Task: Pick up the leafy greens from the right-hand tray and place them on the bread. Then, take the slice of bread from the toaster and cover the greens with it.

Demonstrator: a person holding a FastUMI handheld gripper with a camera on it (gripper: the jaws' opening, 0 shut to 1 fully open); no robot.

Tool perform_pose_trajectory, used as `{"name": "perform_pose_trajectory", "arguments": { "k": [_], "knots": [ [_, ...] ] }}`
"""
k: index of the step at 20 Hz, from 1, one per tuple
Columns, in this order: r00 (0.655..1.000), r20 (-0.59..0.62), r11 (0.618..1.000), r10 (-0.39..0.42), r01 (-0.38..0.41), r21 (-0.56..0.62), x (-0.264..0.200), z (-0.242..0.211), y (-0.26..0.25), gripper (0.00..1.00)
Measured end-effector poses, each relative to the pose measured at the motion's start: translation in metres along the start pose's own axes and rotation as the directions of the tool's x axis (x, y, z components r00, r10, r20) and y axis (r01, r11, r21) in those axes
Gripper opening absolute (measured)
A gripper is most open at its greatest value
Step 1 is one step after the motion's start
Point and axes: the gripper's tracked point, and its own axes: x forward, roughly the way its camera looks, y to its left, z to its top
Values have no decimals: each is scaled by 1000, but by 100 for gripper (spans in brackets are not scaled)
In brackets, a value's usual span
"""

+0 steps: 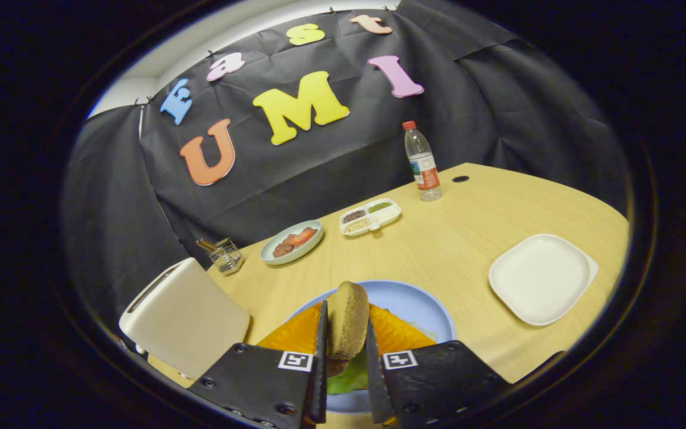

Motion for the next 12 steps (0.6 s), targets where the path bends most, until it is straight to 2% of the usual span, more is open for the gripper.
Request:
{"name": "perform_pose_trajectory", "arguments": {
  "k": [6,9,11,12],
  "knots": [
    [998,-26,999,-50,50,-13,-1,-6,-28,52],
    [997,25,995,-69,71,-67,-13,12,-33,59],
    [995,67,990,-74,82,-115,-24,27,-32,69],
    [993,94,986,-75,88,-140,-32,36,-32,69]
  ]
}}
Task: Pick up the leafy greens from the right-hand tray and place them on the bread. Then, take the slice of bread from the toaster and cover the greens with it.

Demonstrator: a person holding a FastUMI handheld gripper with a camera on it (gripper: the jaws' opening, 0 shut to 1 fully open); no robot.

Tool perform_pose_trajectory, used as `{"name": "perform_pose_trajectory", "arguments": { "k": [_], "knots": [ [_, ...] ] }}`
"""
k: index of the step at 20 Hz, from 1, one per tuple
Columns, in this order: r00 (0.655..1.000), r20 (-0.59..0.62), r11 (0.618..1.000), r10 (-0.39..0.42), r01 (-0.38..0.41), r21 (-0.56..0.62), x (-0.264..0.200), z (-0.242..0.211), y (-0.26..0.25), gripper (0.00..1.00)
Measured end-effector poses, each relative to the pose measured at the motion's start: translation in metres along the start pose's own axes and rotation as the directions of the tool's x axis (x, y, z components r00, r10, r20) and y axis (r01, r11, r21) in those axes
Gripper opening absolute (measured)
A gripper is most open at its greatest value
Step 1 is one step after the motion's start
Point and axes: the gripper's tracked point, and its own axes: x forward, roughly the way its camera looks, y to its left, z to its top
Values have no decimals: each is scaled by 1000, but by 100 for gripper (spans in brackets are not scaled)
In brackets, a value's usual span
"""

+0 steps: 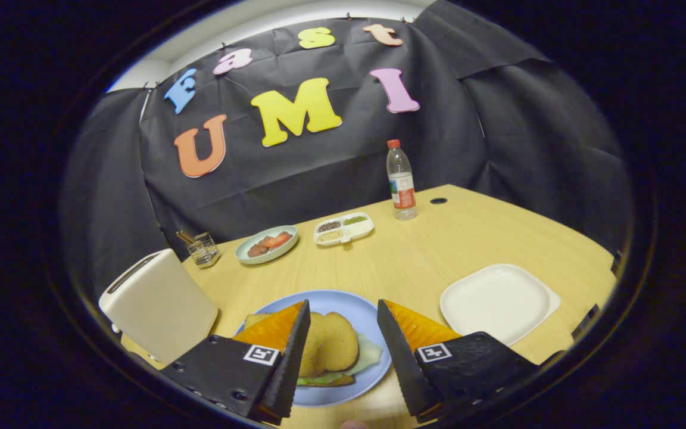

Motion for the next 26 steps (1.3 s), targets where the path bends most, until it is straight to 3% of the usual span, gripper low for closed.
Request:
{"name": "perform_pose_trajectory", "arguments": {
  "k": [8,12,16,19,26],
  "knots": [
    [962,270,977,-31,85,-193,-83,90,-4,95],
    [943,333,971,-28,104,-213,-121,111,1,96],
    [930,367,970,16,75,-232,-147,112,22,96],
    [932,359,974,54,30,-222,-152,106,39,96],
    [936,342,970,77,8,-243,-147,93,52,96]
  ]
}}
